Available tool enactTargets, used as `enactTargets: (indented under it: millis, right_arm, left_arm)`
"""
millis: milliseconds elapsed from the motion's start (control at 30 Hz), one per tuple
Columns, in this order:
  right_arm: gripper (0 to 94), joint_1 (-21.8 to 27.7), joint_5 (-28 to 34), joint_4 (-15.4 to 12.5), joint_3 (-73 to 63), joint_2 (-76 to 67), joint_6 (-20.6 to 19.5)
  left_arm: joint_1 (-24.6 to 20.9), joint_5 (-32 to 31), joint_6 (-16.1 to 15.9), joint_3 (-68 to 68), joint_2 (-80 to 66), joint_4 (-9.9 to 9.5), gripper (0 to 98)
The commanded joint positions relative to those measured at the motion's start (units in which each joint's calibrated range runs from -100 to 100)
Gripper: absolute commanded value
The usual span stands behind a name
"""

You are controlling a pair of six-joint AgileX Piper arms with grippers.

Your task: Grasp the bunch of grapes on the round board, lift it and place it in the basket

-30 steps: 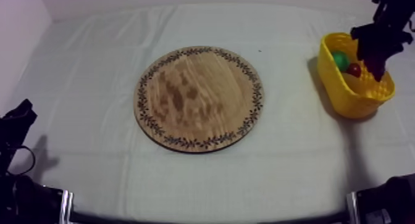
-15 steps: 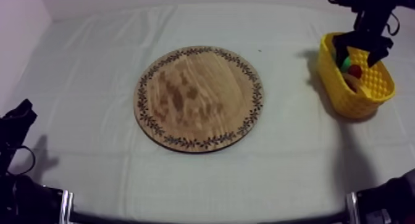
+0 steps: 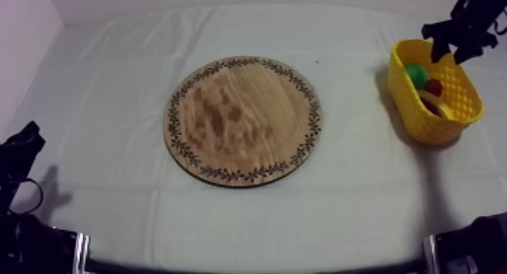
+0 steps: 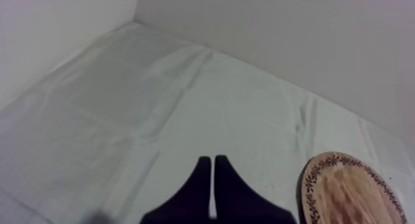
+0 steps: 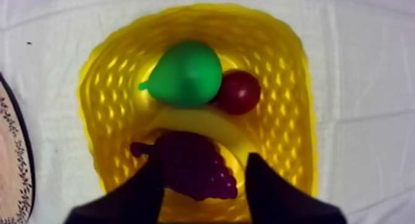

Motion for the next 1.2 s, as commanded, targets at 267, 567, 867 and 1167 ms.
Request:
enactTargets:
  millis: [267, 567, 867, 1167]
  right_arm:
    - [10.5, -1.37, -16.87, -1.04, 22.67, -21.20, 1.96]
    - [0.8, -2.12, -32.66, -5.06, 43.59, -39.05, 2.35]
    - [0.4, -2.60, -40.54, -14.63, 61.40, -59.98, 6.69]
    - [0.3, -4.36, -37.74, -17.08, 70.80, -77.86, 3.34]
  left_arm:
    - [-0.01, 0.03, 0.00, 0.04, 0.03, 0.01, 0.0]
    - [-0.01, 0.03, 0.00, 0.04, 0.03, 0.01, 0.0]
    - [-0.01, 0.03, 0.00, 0.04, 0.03, 0.01, 0.0]
    - [-0.01, 0.03, -0.02, 0.04, 0.03, 0.01, 0.0]
